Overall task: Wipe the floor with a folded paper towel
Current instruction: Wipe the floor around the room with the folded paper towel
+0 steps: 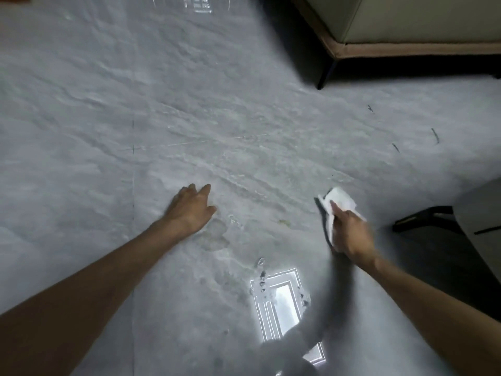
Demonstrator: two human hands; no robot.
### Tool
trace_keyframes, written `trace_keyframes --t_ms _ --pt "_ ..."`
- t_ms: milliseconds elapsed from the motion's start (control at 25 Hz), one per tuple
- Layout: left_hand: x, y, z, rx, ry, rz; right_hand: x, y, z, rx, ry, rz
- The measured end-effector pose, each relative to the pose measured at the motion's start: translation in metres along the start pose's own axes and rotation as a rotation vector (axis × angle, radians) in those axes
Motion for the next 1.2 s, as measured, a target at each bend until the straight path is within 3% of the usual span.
trace_keyframes --t_ms 80,200,360,440,600,640,680,800,880,960,1120,1160,1200 --pt "-0.010 -0.002 -0.008 0.008 0.043 0.023 -0.031 0.010 -0.018 -0.099 0.103 0.228" --pt "-0.027 0.002 -0.008 0.020 0.073 0.028 -0.026 0.046 -0.025 -0.145 0.074 0.319" --pt "-0.038 0.029 -0.003 0.078 0.130 -0.034 0.008 0.115 -0.031 -0.252 0.052 0.244" --pt "-0.039 0.043 0.002 0.082 0.123 -0.055 0.031 0.117 -0.015 -0.265 -0.016 0.070" --pt "-0.040 0.049 0.014 0.134 0.178 -0.049 0.079 0.020 0.043 0.265 -0.035 -0.715" --pt "-0.040 0.051 0.013 0.130 0.174 -0.038 0.073 0.011 0.039 0.313 -0.034 -0.809" --pt "-0.039 0.050 0.012 0.123 0.152 -0.022 0.061 0.010 0.031 0.270 -0.015 -0.754" --pt "-0.031 0.039 0.010 0.077 0.012 0.025 0.009 0.006 -0.002 -0.032 0.009 -0.024" --pt "-0.024 0.021 0.015 0.019 -0.074 0.029 0.010 -0.019 -0.005 -0.143 0.005 0.292" --pt "-0.023 0.001 0.017 -0.027 -0.123 0.035 0.056 -0.042 0.013 -0.124 -0.006 0.235" --pt "-0.003 -0.029 0.006 -0.181 -0.192 -0.006 0.130 -0.078 0.049 0.266 -0.034 -0.413" --pt "0.010 -0.036 0.004 -0.214 -0.211 -0.052 0.121 -0.068 0.043 0.275 -0.043 -0.449" --pt "0.024 -0.043 0.004 -0.235 -0.216 -0.111 0.105 -0.060 0.036 0.231 -0.092 -0.374"
Point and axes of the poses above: each hand's wrist, its own y-axis towards the middle knuckle, its own z-axis out of the palm, x = y × z, the point moved 1 cm from there along y, towards the middle knuckle, and after that the axes turned 14 degrees about y, right-handed, at the moved point
